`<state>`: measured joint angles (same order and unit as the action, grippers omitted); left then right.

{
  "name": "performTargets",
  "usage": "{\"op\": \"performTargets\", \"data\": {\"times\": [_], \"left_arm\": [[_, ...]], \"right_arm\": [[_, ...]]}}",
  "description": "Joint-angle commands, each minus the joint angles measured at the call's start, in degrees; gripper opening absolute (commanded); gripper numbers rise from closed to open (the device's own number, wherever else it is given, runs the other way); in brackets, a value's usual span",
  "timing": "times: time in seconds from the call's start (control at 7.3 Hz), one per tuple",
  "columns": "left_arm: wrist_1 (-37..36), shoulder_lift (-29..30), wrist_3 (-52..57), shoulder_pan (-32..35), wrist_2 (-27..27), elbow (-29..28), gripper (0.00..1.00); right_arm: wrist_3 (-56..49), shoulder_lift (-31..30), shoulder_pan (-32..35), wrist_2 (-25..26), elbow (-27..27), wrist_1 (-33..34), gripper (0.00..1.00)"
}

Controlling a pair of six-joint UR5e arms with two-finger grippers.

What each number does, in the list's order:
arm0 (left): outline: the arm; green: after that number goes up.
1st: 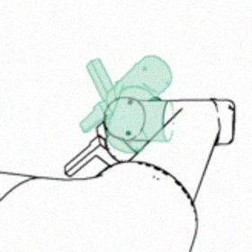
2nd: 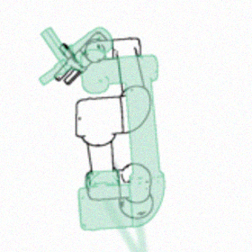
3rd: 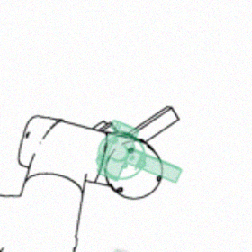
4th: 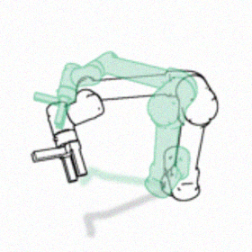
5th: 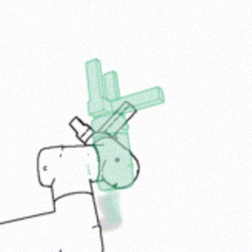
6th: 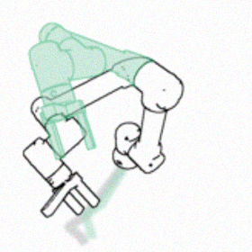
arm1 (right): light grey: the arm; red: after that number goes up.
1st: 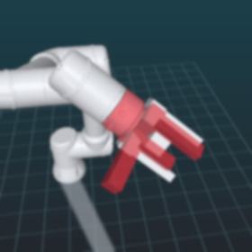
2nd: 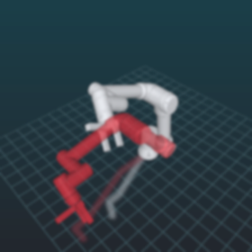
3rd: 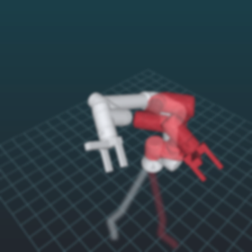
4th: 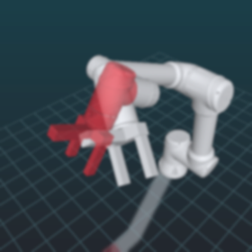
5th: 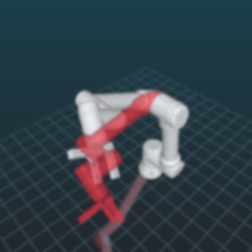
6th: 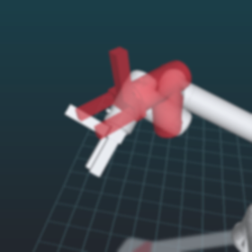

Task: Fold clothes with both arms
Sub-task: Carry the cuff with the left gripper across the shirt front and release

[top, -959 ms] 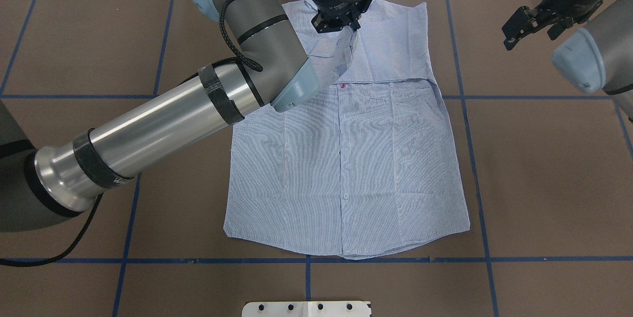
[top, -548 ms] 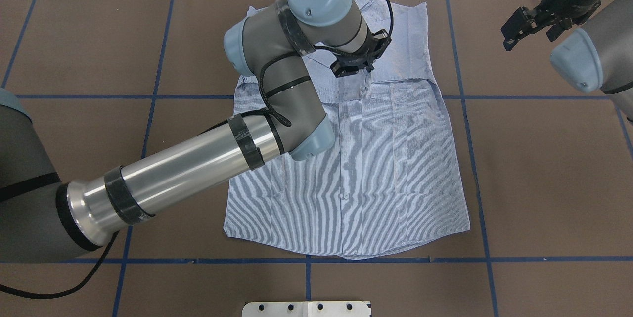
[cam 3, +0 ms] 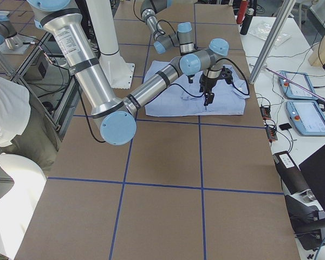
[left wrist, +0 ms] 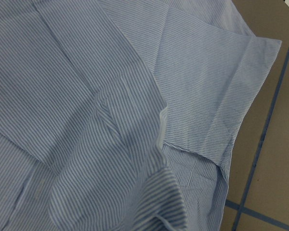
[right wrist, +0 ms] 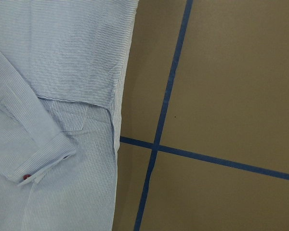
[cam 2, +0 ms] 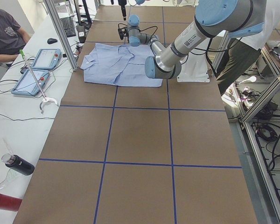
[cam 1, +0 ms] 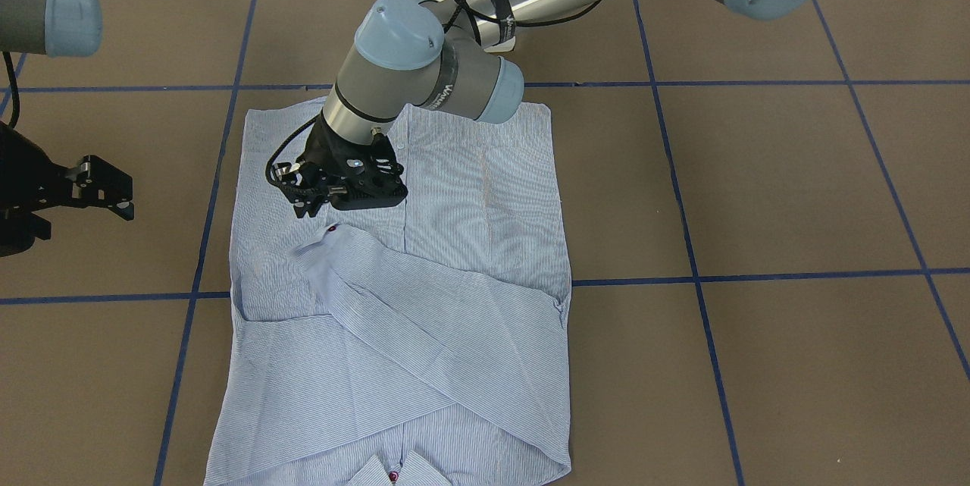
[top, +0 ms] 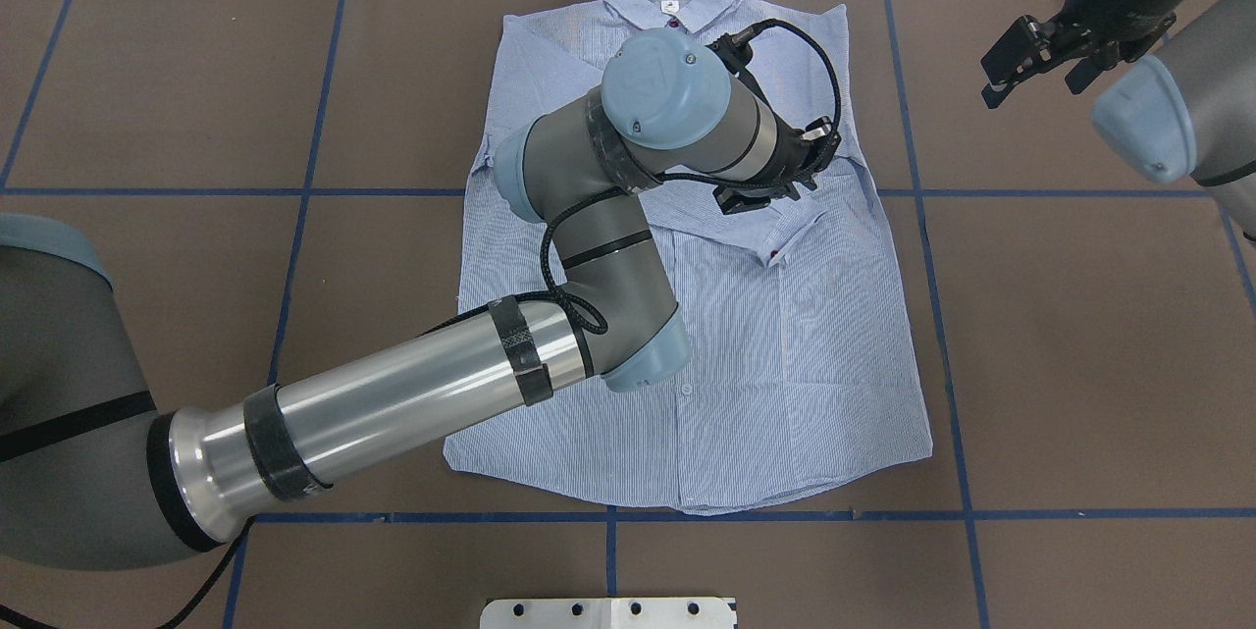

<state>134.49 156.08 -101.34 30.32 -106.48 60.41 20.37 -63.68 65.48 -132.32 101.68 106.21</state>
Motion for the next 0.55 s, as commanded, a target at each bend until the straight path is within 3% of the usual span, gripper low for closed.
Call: {"op": "performTargets", "data": {"times": [0.0, 0.27, 0.41], "left_arm": [[6.0, -3.8, 1.3, -0.5, 2.1, 3.6, 1.00], [0.5, -7.8, 1.4, 1.2, 1.6, 7.0, 0.99], [-8.4, -11.2, 1.9, 2.1, 1.5, 14.5, 0.99]], "right_arm": [[0.1, 0.0, 0.1, -1.2, 0.1, 0.0, 1.00], [0.8, -2.1, 0.0, -1.2, 3.5, -0.1, 1.00], [3.1, -4.8, -0.5, -1.2, 6.9, -0.4, 1.00]]}}
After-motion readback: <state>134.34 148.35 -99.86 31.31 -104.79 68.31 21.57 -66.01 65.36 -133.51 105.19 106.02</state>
